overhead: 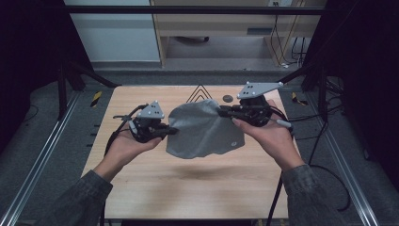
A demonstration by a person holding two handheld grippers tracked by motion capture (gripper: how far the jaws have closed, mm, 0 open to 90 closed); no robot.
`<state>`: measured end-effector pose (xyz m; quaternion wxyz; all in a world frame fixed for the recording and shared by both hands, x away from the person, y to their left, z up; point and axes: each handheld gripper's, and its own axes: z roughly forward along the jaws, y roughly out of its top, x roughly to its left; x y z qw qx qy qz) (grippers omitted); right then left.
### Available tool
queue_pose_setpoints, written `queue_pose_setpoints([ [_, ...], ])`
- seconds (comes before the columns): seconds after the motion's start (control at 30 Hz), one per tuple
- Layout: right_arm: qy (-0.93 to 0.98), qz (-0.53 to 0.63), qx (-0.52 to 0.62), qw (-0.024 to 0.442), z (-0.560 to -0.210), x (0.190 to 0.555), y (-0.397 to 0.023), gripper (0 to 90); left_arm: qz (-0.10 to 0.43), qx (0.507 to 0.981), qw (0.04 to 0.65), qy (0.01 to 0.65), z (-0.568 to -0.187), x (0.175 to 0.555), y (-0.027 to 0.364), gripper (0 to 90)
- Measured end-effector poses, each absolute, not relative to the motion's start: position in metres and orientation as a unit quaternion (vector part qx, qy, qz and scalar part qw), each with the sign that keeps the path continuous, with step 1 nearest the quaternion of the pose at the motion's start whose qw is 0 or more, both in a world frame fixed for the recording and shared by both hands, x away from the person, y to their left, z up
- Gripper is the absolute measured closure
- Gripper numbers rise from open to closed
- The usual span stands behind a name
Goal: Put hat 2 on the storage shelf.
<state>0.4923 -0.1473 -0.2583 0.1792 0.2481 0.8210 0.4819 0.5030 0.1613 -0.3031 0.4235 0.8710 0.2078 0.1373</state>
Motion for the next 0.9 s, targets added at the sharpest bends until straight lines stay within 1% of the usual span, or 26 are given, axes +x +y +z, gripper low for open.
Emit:
queue_pose_setpoints([
  [0.17,0.803,0.503,0.262,0.185,-0.233,0.503,-0.151,86.2,0.152,0.868,0.424,0.21,-0.273,0.512,0.159,87.7],
  [0.5,0.766,0.542,0.277,0.205,-0.198,0.523,-0.157,86.3,0.178,0.846,0.451,0.222,-0.218,0.536,0.161,87.8],
  [0.63,0.758,0.548,0.288,0.206,-0.19,0.534,-0.155,86.3,0.177,0.837,0.461,0.234,-0.213,0.547,0.162,87.8],
  [0.77,0.761,0.535,0.298,0.215,-0.186,0.549,-0.152,86.2,0.181,0.833,0.463,0.243,-0.211,0.559,0.162,87.8],
  [0.9,0.759,0.529,0.295,0.24,-0.18,0.558,-0.15,86.3,0.191,0.83,0.465,0.244,-0.207,0.565,0.16,87.8],
])
